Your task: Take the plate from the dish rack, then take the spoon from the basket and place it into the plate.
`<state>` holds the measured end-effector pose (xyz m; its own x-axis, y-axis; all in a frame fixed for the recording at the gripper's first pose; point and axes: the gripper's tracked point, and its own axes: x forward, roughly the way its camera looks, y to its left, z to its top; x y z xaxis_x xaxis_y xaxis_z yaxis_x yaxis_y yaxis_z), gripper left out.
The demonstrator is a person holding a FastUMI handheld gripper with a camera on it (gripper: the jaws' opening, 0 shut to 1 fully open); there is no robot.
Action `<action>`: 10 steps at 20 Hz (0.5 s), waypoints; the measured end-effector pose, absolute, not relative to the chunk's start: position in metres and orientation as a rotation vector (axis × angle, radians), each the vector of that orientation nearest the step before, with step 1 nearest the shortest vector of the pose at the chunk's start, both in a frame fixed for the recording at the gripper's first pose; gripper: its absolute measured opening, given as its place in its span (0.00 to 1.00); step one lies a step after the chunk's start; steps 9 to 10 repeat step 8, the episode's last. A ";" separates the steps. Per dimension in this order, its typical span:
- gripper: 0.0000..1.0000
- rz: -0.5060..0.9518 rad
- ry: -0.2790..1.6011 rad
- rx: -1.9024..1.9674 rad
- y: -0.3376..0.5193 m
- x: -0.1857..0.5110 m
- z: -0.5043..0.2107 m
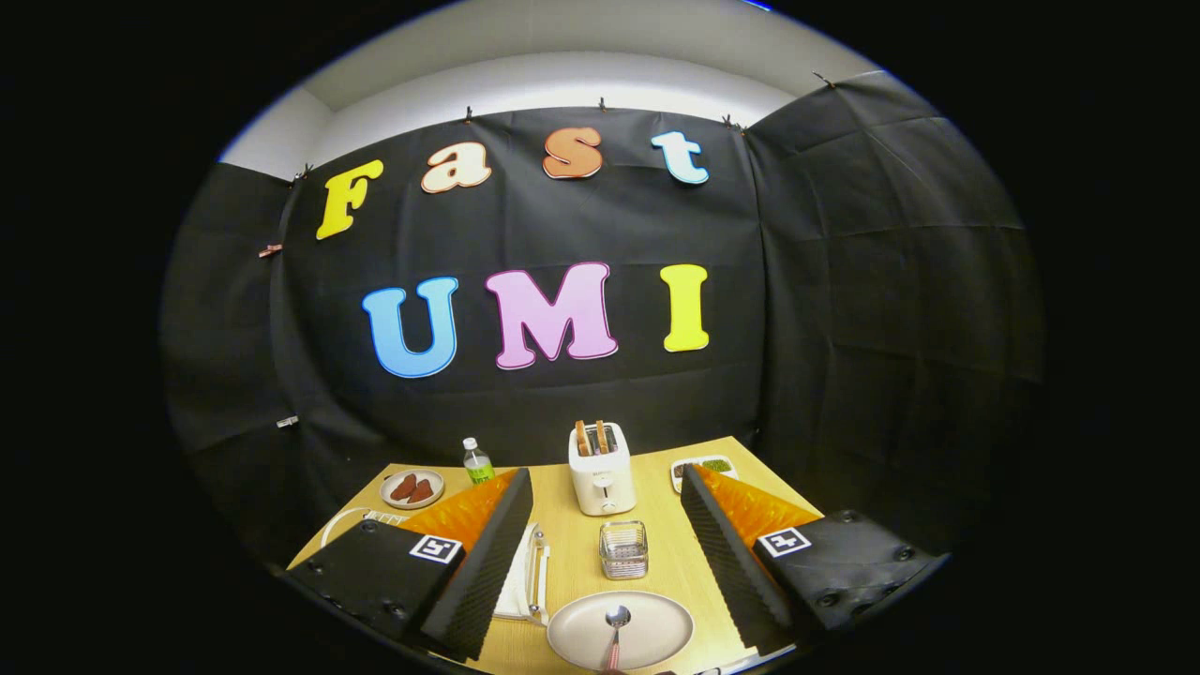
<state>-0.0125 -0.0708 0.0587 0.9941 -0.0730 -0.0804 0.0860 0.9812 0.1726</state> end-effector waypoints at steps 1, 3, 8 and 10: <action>0.98 -0.075 0.086 0.164 -0.067 -0.010 0.055; 0.98 -0.067 0.108 0.161 -0.065 -0.006 0.048; 0.98 -0.028 0.142 0.208 -0.065 0.005 0.029; 0.98 -0.028 0.142 0.208 -0.065 0.005 0.029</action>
